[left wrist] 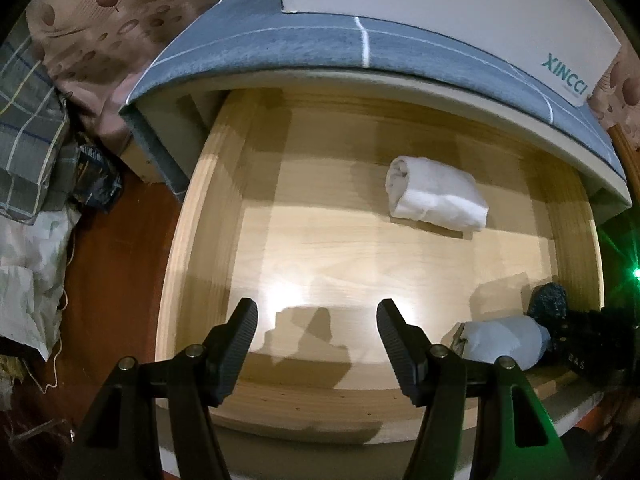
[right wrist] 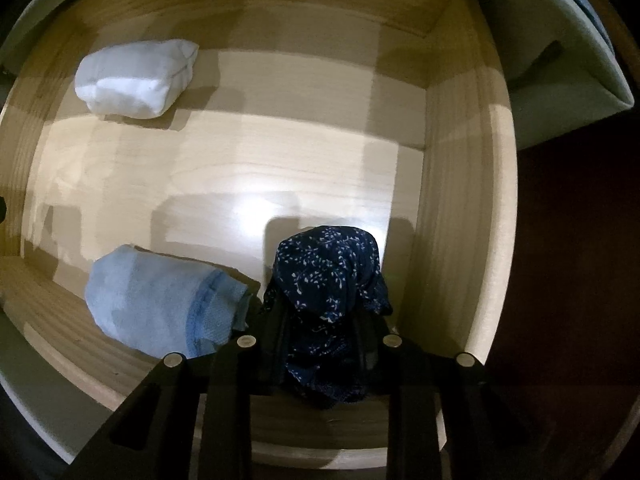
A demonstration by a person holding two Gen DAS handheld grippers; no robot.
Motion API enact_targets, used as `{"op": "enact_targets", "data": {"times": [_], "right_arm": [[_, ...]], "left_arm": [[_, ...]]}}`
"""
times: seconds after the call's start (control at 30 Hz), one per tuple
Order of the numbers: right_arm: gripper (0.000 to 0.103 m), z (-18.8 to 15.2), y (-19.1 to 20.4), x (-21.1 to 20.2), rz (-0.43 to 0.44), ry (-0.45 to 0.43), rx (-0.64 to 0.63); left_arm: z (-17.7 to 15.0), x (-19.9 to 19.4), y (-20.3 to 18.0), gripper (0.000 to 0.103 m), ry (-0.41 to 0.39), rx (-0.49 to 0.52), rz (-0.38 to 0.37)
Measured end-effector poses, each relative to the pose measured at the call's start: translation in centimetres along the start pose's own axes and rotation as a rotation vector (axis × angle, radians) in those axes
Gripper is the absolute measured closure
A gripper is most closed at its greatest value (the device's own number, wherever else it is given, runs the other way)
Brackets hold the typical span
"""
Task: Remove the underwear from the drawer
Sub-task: 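Lift the navy floral underwear out of the drawer with the right gripper toward the box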
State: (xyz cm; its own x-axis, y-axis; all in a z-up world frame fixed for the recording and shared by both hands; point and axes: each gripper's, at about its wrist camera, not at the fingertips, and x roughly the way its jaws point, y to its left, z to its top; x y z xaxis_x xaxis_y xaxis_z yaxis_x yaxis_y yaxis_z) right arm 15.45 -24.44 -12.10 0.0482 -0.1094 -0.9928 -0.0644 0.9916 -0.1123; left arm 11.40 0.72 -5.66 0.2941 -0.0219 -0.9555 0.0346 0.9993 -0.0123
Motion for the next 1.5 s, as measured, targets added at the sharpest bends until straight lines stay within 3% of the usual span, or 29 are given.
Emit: {"op": "enact_targets", "data": {"times": [0.3,0.7,1.07,1.33,1.5], "right_arm": [[0.080,0.0,-0.4,-0.2,0.027,-0.015,0.036],[0.081,0.3,-0.4,-4.3,0.073,-0.092,0.068],[0.081,0.5,-2.9,-8.2,0.115,-0.149,0.091],[0.081,2.7,-3.4,-13.2,0.125,-0.232,0.070],[0.081,4.4,-4.4,-18.9,0.135,-0.329,0.066]], "left_arm": [[0.0,0.1,0.3,0.039,0.002,-0.007,-0.012],[-0.2,-0.3,0.6,0.039,-0.014,-0.026,-0.012],[-0.1,-0.3,0.9,0.039,-0.013,-0.032,-0.018],[-0.1,-0.2,1.0,0.039,-0.015,-0.046,-0.024],[-0.2,-0.3,1.3,0.039,-0.018,-0.060,-0.029]]}}
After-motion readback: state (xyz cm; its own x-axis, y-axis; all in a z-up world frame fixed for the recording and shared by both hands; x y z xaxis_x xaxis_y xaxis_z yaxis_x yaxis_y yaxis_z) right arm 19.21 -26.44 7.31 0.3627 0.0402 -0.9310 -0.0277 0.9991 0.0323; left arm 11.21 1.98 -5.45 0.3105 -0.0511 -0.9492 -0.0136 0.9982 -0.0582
